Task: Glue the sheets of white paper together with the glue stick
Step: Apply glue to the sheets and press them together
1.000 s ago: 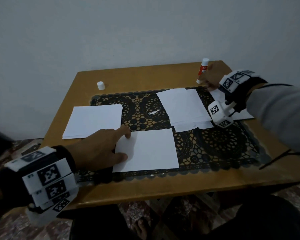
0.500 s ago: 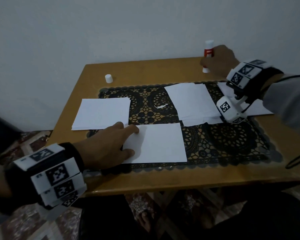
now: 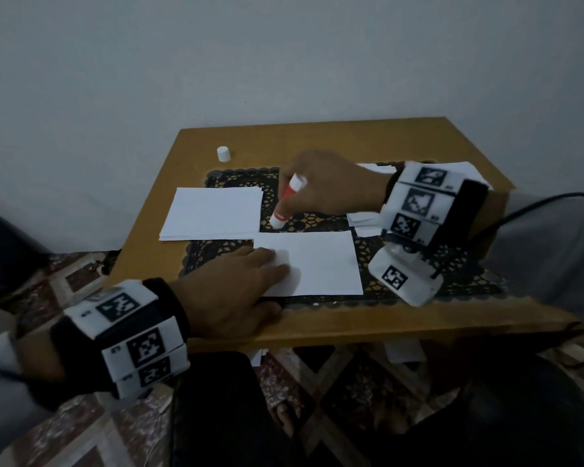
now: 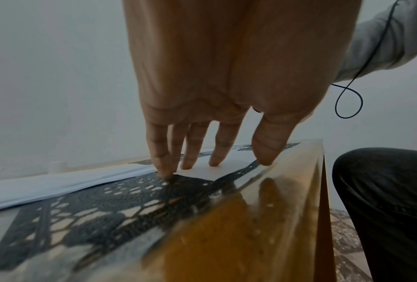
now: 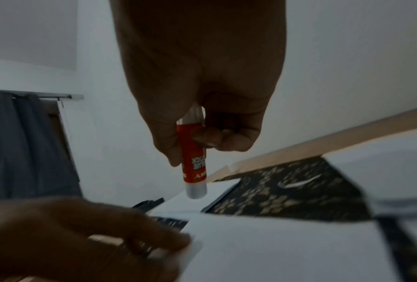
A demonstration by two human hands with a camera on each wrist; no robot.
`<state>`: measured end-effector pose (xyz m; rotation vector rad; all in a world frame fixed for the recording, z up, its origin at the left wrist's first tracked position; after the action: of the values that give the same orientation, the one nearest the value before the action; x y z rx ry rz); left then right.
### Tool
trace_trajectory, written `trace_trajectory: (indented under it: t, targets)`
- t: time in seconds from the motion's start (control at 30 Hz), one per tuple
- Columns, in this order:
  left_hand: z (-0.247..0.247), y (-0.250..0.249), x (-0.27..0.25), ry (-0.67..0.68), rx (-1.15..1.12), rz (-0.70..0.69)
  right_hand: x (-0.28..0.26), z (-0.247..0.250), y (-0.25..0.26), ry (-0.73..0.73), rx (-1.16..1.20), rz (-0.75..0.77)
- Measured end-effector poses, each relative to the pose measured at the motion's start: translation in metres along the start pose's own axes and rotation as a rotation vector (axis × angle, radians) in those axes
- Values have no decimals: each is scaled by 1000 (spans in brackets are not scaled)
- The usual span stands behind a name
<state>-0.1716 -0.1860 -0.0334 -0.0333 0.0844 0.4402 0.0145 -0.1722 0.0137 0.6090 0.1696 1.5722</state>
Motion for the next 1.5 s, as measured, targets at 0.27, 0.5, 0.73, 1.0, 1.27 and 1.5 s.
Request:
trace_trajectory:
  t: [0.27, 0.5, 0.73, 1.0, 1.27, 1.5]
  targets:
    - [-1, -3, -2, -32, 54, -79, 6, -45, 17, -17, -38, 4]
    - [-1, 0, 3, -57, 62, -77, 16, -47, 26, 50, -130, 30]
    - [1, -3, 4, -58, 79, -86, 12, -38, 13, 61, -202, 32]
    - [5, -3, 12, -74, 64, -78, 4, -25, 2, 108, -268, 34]
    - [12, -5, 27, -130, 72, -58, -7, -13, -14, 94, -291, 23]
    - [14, -9, 47, -131, 162, -54, -23, 3, -24, 83, -319, -14]
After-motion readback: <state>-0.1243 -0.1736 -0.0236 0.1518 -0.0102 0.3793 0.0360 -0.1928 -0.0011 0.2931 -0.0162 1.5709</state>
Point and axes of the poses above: each hand's wrist, its own x-axis towards the middle knuckle, its own z-axis out of the back of the hand, y = z × x, the point moved 2 cm from there along x, towards the middle knuckle, and after that the axes turned 14 degrees about -y, right-handed, at the moved point
